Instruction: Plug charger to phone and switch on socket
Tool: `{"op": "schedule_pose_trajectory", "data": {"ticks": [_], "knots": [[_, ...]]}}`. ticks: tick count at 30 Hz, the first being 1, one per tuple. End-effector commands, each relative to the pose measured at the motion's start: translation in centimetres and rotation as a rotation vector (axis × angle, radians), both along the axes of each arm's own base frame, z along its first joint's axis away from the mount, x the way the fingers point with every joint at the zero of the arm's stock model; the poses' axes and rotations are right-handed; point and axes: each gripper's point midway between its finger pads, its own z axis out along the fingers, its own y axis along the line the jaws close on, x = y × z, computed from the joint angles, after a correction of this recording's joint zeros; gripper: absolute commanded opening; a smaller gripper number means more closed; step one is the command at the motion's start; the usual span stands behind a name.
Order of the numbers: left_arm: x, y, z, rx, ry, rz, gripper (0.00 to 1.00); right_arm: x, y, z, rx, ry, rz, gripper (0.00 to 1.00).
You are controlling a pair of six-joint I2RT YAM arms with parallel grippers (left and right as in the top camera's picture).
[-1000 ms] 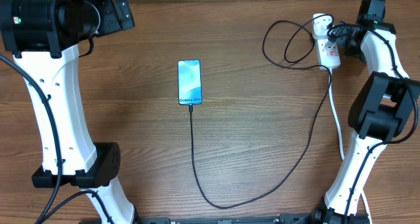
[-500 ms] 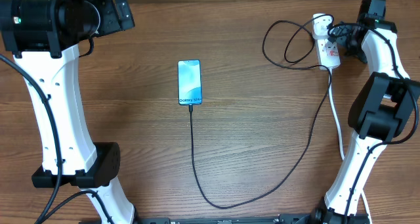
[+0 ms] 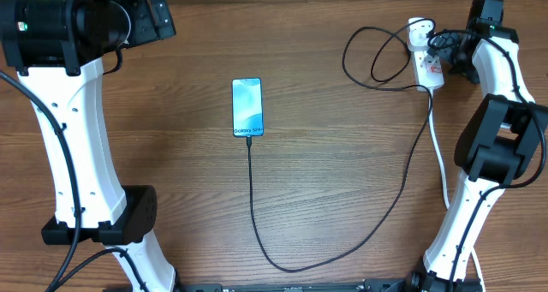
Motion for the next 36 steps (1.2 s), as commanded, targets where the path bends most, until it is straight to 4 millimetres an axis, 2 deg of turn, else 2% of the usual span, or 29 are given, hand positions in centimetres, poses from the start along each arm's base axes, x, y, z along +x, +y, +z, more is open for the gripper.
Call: {"op": "schedule_pose_trajectory", "data": {"ticks": [1, 5, 7, 9, 11, 14, 18, 22, 26, 32, 36], "knots": [[-0.3, 0.2, 0.6, 0.01, -0.017, 0.005, 1.0, -0.6, 5.7, -4.8, 0.113, 0.096, 0.13, 1.0], [-0.3, 0.2, 0.6, 0.01, -0.017, 0.005, 1.0, -0.7, 5.3, -4.2, 0.093, 0.103, 0.121, 1.0], [-0.3, 0.2, 0.6, 0.01, -0.017, 0.005, 1.0, -0.8, 4.8, -3.0, 0.084, 0.097, 0.111, 1.0], [-0.3, 0.2, 0.6, 0.01, -0.017, 0.005, 1.0, -0.6, 4.1, -0.7, 0.074, 0.071, 0.1, 1.0], [-0.3, 0.2, 0.6, 0.01, -0.017, 0.005, 1.0, -0.5, 3.4, 2.3, 0.064, 0.034, 0.09, 1.0], [-0.3, 0.2, 0.6, 0.01, -0.017, 0.005, 1.0, -0.7, 2.3, 7.9, 0.043, -0.036, 0.074, 1.0], [-0.3, 0.2, 0.6, 0.01, -0.017, 0.005, 1.0, -2.5, 1.1, 16.0, -0.004, -0.125, 0.043, 1.0], [-0.3, 0.2, 0.6, 0.01, -0.017, 0.005, 1.0, -5.7, 0.9, 23.3, -0.05, -0.205, 0.035, 1.0], [-0.3, 0.2, 0.6, 0.01, -0.017, 0.005, 1.0, -10.5, 2.8, 29.5, -0.06, -0.258, 0.063, 1.0], [-0.3, 0.2, 0.6, 0.01, -0.017, 0.005, 1.0, -17.9, 6.2, 36.5, -0.078, -0.343, 0.091, 1.0], [-0.3, 0.2, 0.6, 0.01, -0.017, 0.005, 1.0, -23.0, 7.9, 39.4, -0.08, -0.385, 0.095, 1.0]]}}
